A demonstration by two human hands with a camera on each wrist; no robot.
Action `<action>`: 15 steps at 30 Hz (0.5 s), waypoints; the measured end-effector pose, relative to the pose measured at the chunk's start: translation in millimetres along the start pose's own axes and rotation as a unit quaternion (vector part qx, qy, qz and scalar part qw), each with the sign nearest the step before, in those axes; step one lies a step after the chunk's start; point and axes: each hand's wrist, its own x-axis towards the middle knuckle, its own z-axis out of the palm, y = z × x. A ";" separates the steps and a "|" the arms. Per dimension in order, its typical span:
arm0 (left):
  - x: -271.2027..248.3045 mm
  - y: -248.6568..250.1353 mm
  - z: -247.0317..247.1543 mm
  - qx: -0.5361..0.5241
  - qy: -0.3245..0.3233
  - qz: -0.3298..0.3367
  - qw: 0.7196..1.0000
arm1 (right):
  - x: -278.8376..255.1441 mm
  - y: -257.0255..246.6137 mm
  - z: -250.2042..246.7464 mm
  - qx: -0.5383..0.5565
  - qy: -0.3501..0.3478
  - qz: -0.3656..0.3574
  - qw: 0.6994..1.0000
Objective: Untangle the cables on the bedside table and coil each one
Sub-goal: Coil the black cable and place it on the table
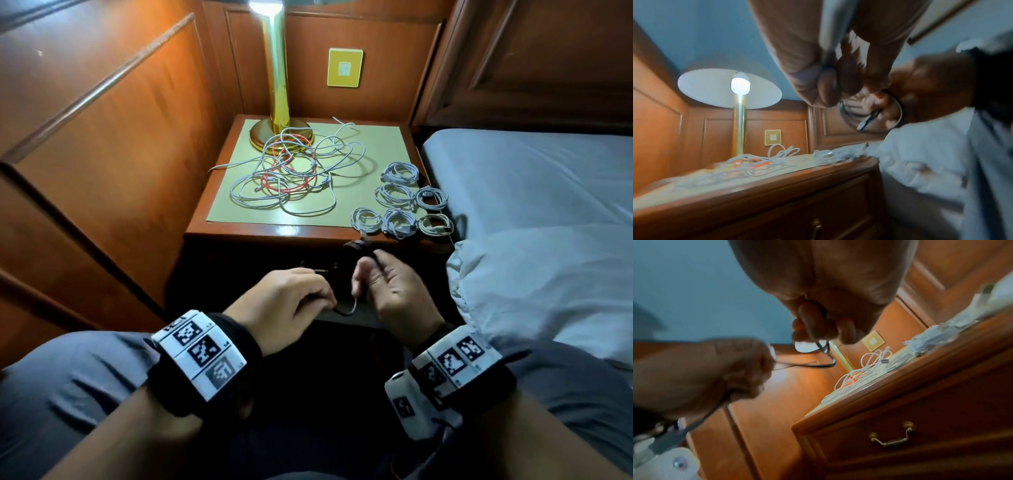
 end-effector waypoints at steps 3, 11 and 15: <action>2.1 8.3 -1.1 -0.038 0.072 0.002 0.997 | -5.4 -6.7 9.5 0.057 -0.144 0.060 0.986; 3.6 -3.9 -9.4 -0.002 0.136 -0.074 0.988 | -2.4 -18.8 6.6 0.226 -0.214 0.238 0.920; 5.9 -16.4 -25.4 0.056 0.177 -0.105 0.977 | 2.0 -19.3 -0.7 0.269 -0.228 0.271 0.896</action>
